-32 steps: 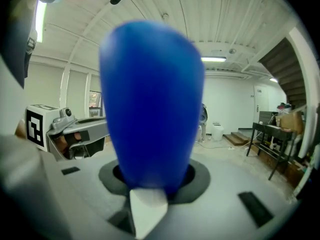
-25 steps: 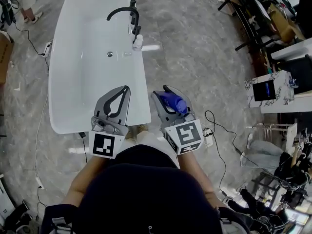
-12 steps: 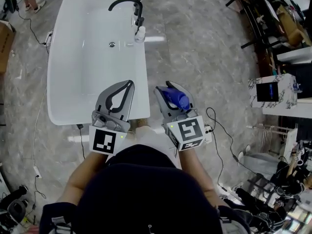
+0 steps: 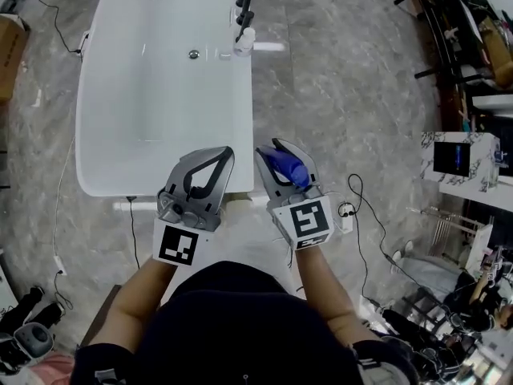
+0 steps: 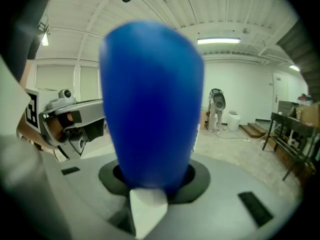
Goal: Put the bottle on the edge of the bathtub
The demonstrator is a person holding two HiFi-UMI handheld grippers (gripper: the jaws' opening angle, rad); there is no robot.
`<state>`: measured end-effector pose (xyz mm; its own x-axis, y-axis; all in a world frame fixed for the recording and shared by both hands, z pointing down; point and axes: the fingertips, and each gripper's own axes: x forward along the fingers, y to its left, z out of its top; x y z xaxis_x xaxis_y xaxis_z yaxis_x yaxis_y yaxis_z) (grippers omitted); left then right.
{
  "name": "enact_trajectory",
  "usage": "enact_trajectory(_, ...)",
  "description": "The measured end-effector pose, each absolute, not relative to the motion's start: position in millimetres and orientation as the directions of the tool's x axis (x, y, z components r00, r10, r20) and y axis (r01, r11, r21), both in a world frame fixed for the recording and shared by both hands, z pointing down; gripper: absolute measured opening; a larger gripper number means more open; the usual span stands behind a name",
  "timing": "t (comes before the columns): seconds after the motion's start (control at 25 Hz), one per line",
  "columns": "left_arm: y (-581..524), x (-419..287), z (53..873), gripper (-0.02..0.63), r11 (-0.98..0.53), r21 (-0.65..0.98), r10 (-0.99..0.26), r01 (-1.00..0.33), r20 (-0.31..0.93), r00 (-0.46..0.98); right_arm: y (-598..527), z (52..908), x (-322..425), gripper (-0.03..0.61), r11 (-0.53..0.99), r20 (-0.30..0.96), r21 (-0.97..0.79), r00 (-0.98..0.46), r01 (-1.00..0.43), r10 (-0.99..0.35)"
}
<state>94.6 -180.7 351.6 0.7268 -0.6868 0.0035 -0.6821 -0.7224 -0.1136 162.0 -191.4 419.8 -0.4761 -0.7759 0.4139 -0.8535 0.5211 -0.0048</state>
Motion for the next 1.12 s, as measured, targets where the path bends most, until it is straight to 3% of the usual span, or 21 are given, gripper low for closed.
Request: enact_trajectory(1.12, -235.6, 79.8, 515.7, 0.002, -0.687, -0.048, -0.724, -0.725, 0.127, 0.678, -230.7, 610.4, 155.7, 0.141, 0.570, 0.513, -0.054, -0.513, -0.820, -0.689)
